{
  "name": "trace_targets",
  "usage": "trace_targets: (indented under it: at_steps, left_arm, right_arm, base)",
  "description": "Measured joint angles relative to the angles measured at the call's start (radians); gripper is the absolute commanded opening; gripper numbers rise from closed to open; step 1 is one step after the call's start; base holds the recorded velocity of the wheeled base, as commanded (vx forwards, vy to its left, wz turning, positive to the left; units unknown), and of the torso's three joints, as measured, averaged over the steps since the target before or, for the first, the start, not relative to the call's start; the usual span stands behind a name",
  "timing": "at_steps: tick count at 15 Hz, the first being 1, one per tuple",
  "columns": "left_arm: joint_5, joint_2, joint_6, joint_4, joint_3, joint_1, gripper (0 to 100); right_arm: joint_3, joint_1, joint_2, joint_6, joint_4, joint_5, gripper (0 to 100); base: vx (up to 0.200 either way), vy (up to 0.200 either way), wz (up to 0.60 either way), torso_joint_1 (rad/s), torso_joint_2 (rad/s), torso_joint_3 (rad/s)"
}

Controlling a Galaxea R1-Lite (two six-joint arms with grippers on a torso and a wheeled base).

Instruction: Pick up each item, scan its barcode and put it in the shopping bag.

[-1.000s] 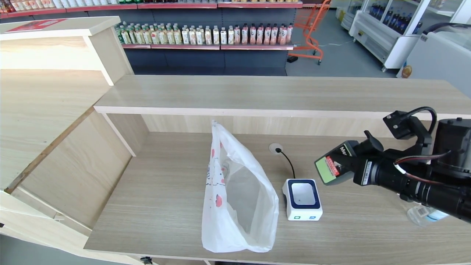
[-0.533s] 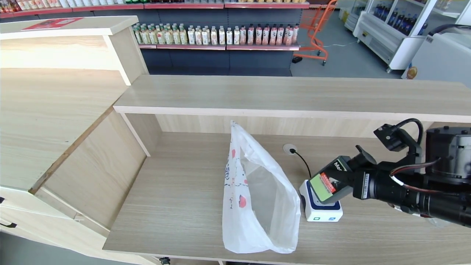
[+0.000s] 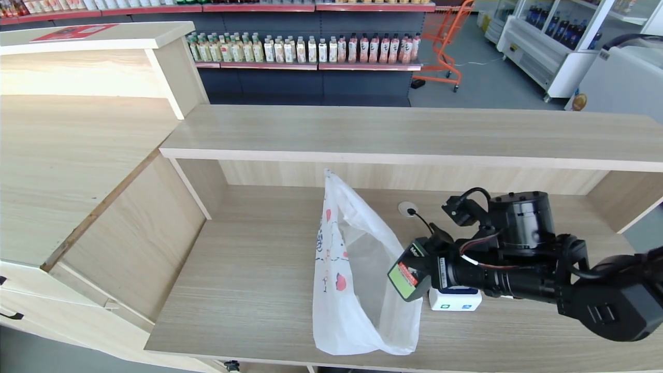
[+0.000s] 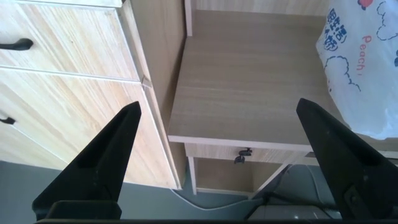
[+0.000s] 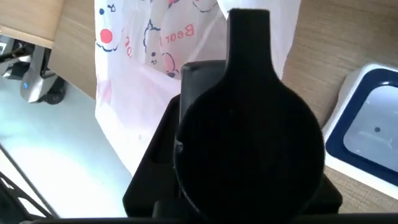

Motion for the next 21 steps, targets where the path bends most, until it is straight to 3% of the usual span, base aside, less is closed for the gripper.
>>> trace_targets:
  at_steps: [3,9,16,17,21]
  left_arm:
    - [0.0,0.0,0.0,0.0,0.0,0.0,100]
    - [0.0,0.0,0.0,0.0,0.0,0.0,100]
    - [0.0,0.0,0.0,0.0,0.0,0.0,100]
    - [0.0,0.0,0.0,0.0,0.0,0.0,100]
    - [0.0,0.0,0.0,0.0,0.0,0.0,100]
  right_arm:
    - [-0.085,0.05,0.117,-0.085,-0.031,-0.003,0]
    - [-0.252,0.059,0.324,-0.323,-0.123,-0.005,0]
    - [-0.306,0.058,0.481,-0.521,-0.256,-0.004,0]
    - [-0.308,0.057,0.493,-0.533,-0.268,-0.003,100]
    - [-0.312,0.06,0.498,-0.502,-0.288,0.0,100]
  base:
    - [0.0,0.0,0.0,0.0,0.0,0.0]
    - [0.0,0.0,0.0,0.0,0.0,0.0]
    - [0.0,0.0,0.0,0.0,0.0,0.0]
    - [0.0,0.0,0.0,0.0,0.0,0.0]
    - [0.0,0.0,0.0,0.0,0.0,0.0]
